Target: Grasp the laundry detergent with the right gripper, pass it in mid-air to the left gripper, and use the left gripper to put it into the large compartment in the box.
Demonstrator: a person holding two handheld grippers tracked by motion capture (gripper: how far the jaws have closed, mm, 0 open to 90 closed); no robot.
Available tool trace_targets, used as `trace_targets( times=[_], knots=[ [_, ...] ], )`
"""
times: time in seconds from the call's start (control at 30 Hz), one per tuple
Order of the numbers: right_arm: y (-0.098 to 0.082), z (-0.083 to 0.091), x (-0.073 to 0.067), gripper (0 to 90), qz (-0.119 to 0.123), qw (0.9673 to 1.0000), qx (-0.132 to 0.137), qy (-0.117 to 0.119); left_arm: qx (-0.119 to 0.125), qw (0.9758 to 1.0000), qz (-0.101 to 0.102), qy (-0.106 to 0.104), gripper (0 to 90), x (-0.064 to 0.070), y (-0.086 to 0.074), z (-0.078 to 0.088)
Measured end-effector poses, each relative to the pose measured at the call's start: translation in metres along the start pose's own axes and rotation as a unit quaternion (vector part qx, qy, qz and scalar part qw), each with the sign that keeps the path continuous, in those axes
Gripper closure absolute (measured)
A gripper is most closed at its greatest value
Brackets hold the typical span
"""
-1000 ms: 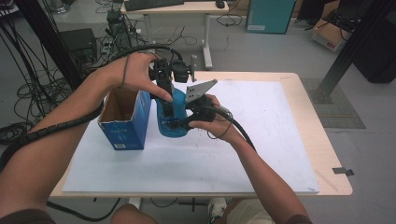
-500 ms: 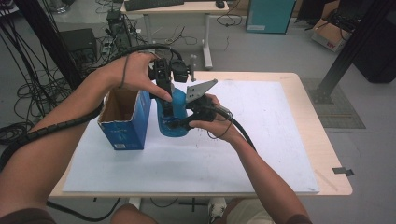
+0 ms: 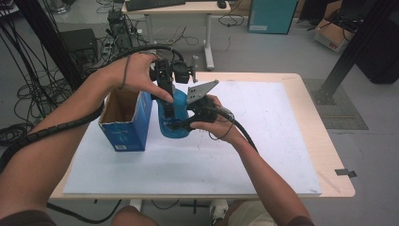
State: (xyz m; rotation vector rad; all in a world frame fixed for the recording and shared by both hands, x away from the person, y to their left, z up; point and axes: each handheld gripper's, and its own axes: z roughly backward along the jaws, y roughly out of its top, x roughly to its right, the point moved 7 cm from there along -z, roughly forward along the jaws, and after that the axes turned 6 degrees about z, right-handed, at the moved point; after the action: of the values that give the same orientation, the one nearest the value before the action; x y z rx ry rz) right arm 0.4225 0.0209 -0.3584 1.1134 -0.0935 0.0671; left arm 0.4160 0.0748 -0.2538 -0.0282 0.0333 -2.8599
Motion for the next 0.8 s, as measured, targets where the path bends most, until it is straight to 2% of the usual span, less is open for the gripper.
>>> trace_targets(
  times=[0.23, 0.3, 0.57, 0.73, 0.8],
  knots=[
    [0.0006, 0.0011, 0.0008, 42.5, 0.0, 1.0, 0.001, -0.001, 0.001, 1.0, -0.005, 0.006, 5.3, -0.0011, 0.0002, 0.0014],
    [0.0007, 0.0016, 0.0011, 42.6, 0.001, 1.0, 0.001, -0.001, 0.001, 1.0, -0.001, 0.003, 5.3, -0.0003, 0.001, 0.002],
    [0.0013, 0.0019, 0.0002, 42.5, 0.003, 1.0, 0.002, 0.0, 0.0, 1.0, -0.003, 0.002, 6.7, 0.0002, 0.002, 0.0009],
    [0.0015, 0.0032, 0.0002, 42.5, 0.003, 1.0, 0.002, -0.001, 0.001, 1.0, -0.004, 0.005, 13.5, -0.0003, 0.0027, 0.0],
    [0.0016, 0.0038, 0.0006, 42.5, 0.003, 1.0, 0.003, -0.002, 0.001, 0.9999, -0.01, 0.011, 15.8, -0.0013, 0.0034, 0.0003]
  ],
)
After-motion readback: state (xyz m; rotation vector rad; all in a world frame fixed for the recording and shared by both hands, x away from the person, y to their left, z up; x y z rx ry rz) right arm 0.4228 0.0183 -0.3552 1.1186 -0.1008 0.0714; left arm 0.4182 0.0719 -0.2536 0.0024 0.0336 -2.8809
